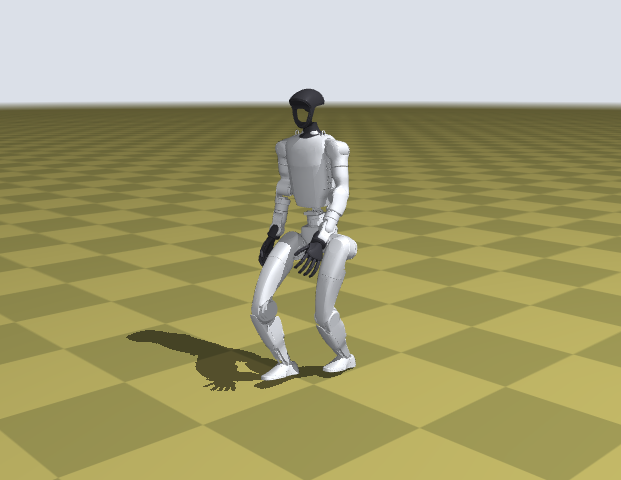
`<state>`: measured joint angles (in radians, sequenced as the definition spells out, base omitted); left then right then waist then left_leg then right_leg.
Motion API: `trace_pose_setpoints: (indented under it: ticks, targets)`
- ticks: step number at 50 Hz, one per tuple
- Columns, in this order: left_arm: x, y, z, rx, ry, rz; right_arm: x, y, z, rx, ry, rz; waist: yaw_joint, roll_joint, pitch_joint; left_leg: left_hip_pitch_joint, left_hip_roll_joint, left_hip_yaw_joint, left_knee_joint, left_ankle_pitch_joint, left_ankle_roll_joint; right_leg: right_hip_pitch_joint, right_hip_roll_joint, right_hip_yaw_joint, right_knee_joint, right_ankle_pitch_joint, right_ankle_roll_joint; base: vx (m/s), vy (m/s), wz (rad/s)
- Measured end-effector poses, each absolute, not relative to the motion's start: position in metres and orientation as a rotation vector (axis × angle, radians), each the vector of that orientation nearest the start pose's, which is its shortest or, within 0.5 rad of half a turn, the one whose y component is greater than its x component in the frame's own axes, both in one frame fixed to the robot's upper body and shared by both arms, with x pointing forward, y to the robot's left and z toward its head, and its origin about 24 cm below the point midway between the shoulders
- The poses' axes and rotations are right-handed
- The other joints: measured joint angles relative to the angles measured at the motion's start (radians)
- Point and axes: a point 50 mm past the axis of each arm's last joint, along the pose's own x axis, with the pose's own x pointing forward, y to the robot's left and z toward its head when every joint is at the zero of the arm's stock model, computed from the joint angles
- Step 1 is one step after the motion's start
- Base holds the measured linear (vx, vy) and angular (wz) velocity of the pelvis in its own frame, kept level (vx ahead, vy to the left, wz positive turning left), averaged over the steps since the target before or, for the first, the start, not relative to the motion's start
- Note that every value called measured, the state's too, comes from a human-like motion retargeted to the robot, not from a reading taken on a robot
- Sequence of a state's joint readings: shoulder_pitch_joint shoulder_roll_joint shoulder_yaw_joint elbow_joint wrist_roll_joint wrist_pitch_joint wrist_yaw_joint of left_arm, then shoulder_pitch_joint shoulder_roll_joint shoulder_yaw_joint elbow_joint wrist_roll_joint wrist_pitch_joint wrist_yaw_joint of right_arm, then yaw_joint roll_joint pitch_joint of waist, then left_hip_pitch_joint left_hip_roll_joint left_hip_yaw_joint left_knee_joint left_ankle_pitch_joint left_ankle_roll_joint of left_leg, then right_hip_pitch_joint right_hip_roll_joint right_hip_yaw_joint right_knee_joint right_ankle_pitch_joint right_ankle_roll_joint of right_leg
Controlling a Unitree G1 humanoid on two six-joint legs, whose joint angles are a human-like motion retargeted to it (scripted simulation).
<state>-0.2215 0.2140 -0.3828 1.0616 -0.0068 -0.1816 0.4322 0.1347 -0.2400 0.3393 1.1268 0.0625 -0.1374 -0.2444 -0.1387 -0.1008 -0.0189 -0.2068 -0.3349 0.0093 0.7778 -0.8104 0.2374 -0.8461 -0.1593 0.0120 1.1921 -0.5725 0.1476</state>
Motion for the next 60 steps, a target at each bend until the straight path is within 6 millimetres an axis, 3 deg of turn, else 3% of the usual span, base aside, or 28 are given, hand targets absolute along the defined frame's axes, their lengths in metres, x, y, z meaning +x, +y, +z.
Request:
trace_pose_setpoints:
  ticks: [3,5,7,9,10,13,15,17,21,26,29,32,35,38,40,42,45,47,50,53,55,57,60]
  targets:
    - [0.229,0.185,-0.095,0.549,0.526,0.120,0.055,-0.222,-0.163,-0.436,1.135,-0.091,0.020,0.031,-0.018,0.028,0.043,-0.011,0.021,-0.023,-0.013,-0.018,0.085,0.014,-0.163,0.002,0.015,0.00,0.00,0.00]
    - [0.228,0.182,-0.096,0.542,0.522,0.111,0.048,-0.222,-0.164,-0.429,1.152,-0.096,0.029,0.046,-0.014,0.050,0.063,-0.022,0.110,-0.055,-0.024,-0.009,0.120,0.012,-0.131,0.018,0.003,-0.01,-0.05,0.08]
    - [0.218,0.179,-0.103,0.524,0.556,0.102,0.044,-0.223,-0.164,-0.427,1.163,-0.105,0.041,0.082,-0.001,0.069,0.115,-0.030,0.251,-0.062,-0.050,0.019,0.169,-0.016,-0.056,0.045,-0.027,0.00,-0.06,0.00]
    - [0.203,0.178,-0.112,0.511,0.609,0.092,0.045,-0.227,-0.163,-0.432,1.156,-0.116,0.063,0.158,0.011,0.068,0.234,-0.030,0.452,-0.045,-0.100,0.061,0.256,-0.080,-0.010,0.060,-0.077,0.03,-0.06,-0.27]
    - [0.195,0.178,-0.117,0.507,0.637,0.085,0.048,-0.229,-0.162,-0.437,1.147,-0.120,0.077,0.207,0.016,0.061,0.312,-0.029,0.562,-0.019,-0.133,0.085,0.310,-0.120,-0.005,0.063,-0.106,0.03,-0.06,-0.24]
    - [0.172,0.173,-0.131,0.512,0.721,0.030,0.067,-0.235,-0.157,-0.458,1.085,-0.123,0.101,0.255,0.016,-0.066,0.445,-0.013,0.832,0.210,-0.178,0.143,0.370,-0.157,0.000,0.009,-0.174,-0.02,-0.06,0.16]
    - [0.160,0.170,-0.137,0.523,0.762,-0.009,0.085,-0.238,-0.152,-0.481,1.024,-0.120,0.119,0.257,0.012,-0.183,0.501,-0.004,0.957,0.272,-0.156,0.190,0.385,-0.152,-0.024,-0.028,-0.195,-0.03,-0.06,0.44]
    - [0.150,0.170,-0.141,0.531,0.791,-0.035,0.107,-0.241,-0.144,-0.504,0.950,-0.123,0.139,0.246,0.009,-0.300,0.521,0.008,1.009,0.246,-0.120,0.252,0.389,-0.135,-0.067,-0.058,-0.195,-0.02,-0.04,0.44]
    - [0.132,0.171,-0.148,0.526,0.836,-0.046,0.152,-0.245,-0.124,-0.513,0.783,-0.159,0.173,0.209,0.017,-0.484,0.482,0.049,0.901,0.141,-0.076,0.406,0.372,-0.095,-0.152,-0.107,-0.165,0.01,0.00,0.28]
    - [0.104,0.178,-0.157,0.512,0.924,-0.022,0.199,-0.241,-0.093,-0.481,0.571,-0.197,0.176,0.150,0.018,-0.604,0.335,0.089,0.474,0.084,-0.109,0.575,0.305,-0.059,-0.235,-0.178,-0.132,0.01,0.02,0.09]
    - [0.090,0.182,-0.161,0.525,0.978,-0.013,0.218,-0.234,-0.079,-0.460,0.484,-0.193,0.167,0.117,-0.003,-0.638,0.233,0.077,0.234,0.070,-0.120,0.624,0.261,-0.046,-0.253,-0.200,-0.121,0.00,0.05,0.27]
    - [0.076,0.185,-0.165,0.543,1.033,-0.016,0.222,-0.226,-0.076,-0.440,0.461,-0.172,0.165,0.077,-0.008,-0.643,0.166,0.087,0.250,0.106,-0.096,0.670,0.216,-0.028,-0.157,-0.224,-0.096,0.00,0.03,0.23]
    - [0.066,0.188,-0.167,0.576,1.077,-0.031,0.209,-0.215,-0.088,-0.421,0.511,-0.126,0.155,0.001,-0.013,-0.612,0.081,0.130,0.347,0.162,-0.044,0.709,0.127,-0.004,0.020,-0.163,-0.026,0.04,0.03,0.40]
    - [0.069,0.192,-0.166,0.611,1.072,-0.031,0.183,-0.200,-0.109,-0.386,0.617,-0.057,0.123,-0.073,-0.022,-0.542,-0.017,0.151,0.346,0.156,0.009,0.639,0.035,0.024,0.267,0.154,0.079,-0.02,0.04,0.48]
    - [0.082,0.195,-0.163,0.629,1.026,-0.021,0.166,-0.193,-0.121,-0.372,0.689,-0.018,0.098,-0.093,-0.028,-0.485,-0.049,0.137,0.321,0.129,0.024,0.542,-0.009,0.030,0.416,0.309,0.093,-0.02,0.02,0.30]
    - [0.104,0.196,-0.157,0.639,0.957,0.000,0.149,-0.192,-0.131,-0.374,0.758,0.001,0.078,-0.086,-0.028,-0.409,-0.055,0.109,0.283,0.090,0.024,0.431,-0.054,0.024,0.517,0.302,0.045,0.00,0.00,0.00]
    - [0.140,0.196,-0.144,0.624,0.848,0.054,0.123,-0.199,-0.143,-0.388,0.858,-0.009,0.050,-0.055,-0.022,-0.279,-0.055,0.063,0.214,0.039,0.024,0.271,-0.098,0.011,0.566,0.172,-0.031,0.01,0.06,0.12]
    - [0.164,0.195,-0.134,0.598,0.773,0.093,0.105,-0.206,-0.149,-0.397,0.921,-0.030,0.025,-0.041,-0.019,-0.200,-0.064,0.038,0.160,0.025,0.024,0.174,-0.115,0.004,0.509,0.091,-0.052,0.02,0.03,0.35]
    - [0.199,0.192,-0.115,0.561,0.651,0.138,0.080,-0.217,-0.155,-0.404,1.007,-0.070,0.001,-0.017,-0.012,-0.091,-0.056,0.003,0.084,0.010,0.014,0.057,-0.098,-0.011,0.325,0.018,-0.048,0.02,-0.01,0.36]
    - [0.228,0.189,-0.094,0.542,0.524,0.148,0.060,-0.224,-0.159,-0.403,1.084,-0.112,0.005,0.023,-0.020,-0.013,-0.008,-0.020,0.029,0.002,-0.004,-0.011,0.004,-0.005,0.032,-0.009,-0.004,0.01,-0.01,0.07]
    - [0.241,0.186,-0.083,0.540,0.458,0.144,0.049,-0.228,-0.160,-0.402,1.121,-0.132,0.020,0.052,-0.036,0.009,0.034,-0.027,0.026,-0.008,-0.019,-0.032,0.081,0.008,-0.138,-0.016,0.014,0.00,0.00,0.00]
    - [0.244,0.183,-0.080,0.534,0.434,0.139,0.039,-0.230,-0.161,-0.400,1.151,-0.143,0.033,0.077,-0.039,0.030,0.067,-0.040,0.104,-0.032,-0.037,-0.025,0.134,0.004,-0.161,-0.001,0.003,0.00,-0.05,-0.05]
    - [0.232,0.180,-0.089,0.507,0.472,0.127,0.029,-0.232,-0.162,-0.397,1.180,-0.155,0.055,0.145,-0.019,0.064,0.162,-0.056,0.342,-0.056,-0.088,0.019,0.230,-0.048,-0.054,0.044,-0.047,0.01,-0.06,-0.15]
